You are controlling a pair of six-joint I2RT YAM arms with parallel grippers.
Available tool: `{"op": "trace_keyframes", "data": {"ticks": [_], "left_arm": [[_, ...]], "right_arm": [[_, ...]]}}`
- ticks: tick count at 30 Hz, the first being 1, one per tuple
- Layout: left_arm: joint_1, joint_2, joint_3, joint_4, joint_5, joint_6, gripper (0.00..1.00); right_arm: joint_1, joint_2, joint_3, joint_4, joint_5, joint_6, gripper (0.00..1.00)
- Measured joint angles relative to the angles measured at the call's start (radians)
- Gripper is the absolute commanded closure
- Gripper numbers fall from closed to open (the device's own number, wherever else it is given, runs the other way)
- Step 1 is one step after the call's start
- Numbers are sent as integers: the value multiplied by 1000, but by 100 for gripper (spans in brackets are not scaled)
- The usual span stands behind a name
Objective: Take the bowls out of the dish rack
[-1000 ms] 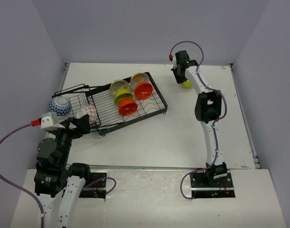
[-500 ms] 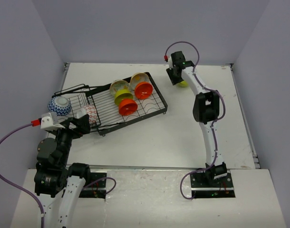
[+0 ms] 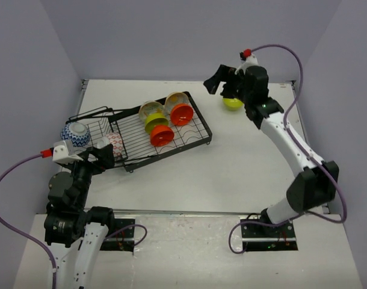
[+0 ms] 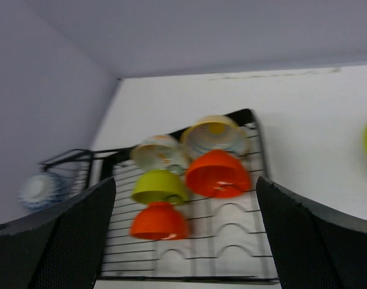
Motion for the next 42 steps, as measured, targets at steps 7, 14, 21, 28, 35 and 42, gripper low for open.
{"op": "trace_keyframes", "data": {"ticks": [7, 14, 21, 28, 35, 42], "left_arm": [[5, 1, 0, 0, 3, 6, 0], [5, -8, 0, 0, 6, 6, 0], [5, -8, 0, 0, 10, 6, 0], [5, -9, 0, 0, 12, 6, 0], [5, -9, 0, 0, 15, 6, 0], [5, -10, 0, 0, 16, 6, 0]], "right_arm": [[202, -119, -387, 446, 17, 551, 1], [445, -3, -312, 257, 300, 932, 1], [488, 49, -323, 200, 399, 1248, 10], [529, 185, -365, 360, 395, 1332, 23], [527, 294, -386, 517, 396, 1354, 37], [527, 348, -386, 626, 393, 1338, 58]]}}
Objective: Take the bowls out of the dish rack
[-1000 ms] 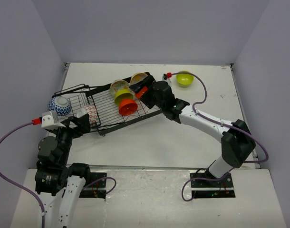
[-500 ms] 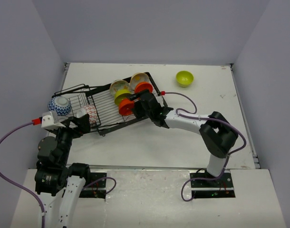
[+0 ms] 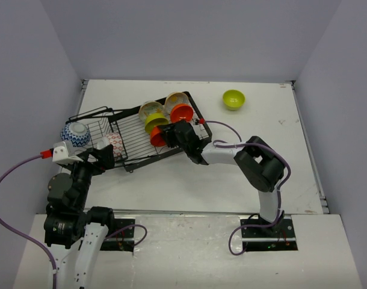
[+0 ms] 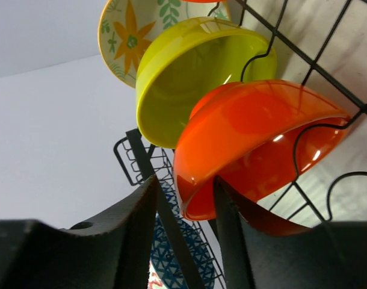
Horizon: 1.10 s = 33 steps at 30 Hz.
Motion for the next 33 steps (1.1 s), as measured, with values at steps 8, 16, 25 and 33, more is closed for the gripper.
{"op": "trace_keyframes", "data": {"ticks": [8, 16, 25, 33], "left_arm": [[0, 0, 0, 0, 2, 0, 0], [0, -3, 0, 0, 2, 0, 0], [0, -3, 0, 0, 5, 0, 0], [0, -3, 0, 0, 6, 0, 0]], "right_arm": [[3, 10, -25, 92, 7, 11, 77], [14, 13, -72, 181, 24, 34, 89], [16, 36, -124, 327, 33, 18, 98], [16, 88, -159, 527, 34, -39, 100]]}}
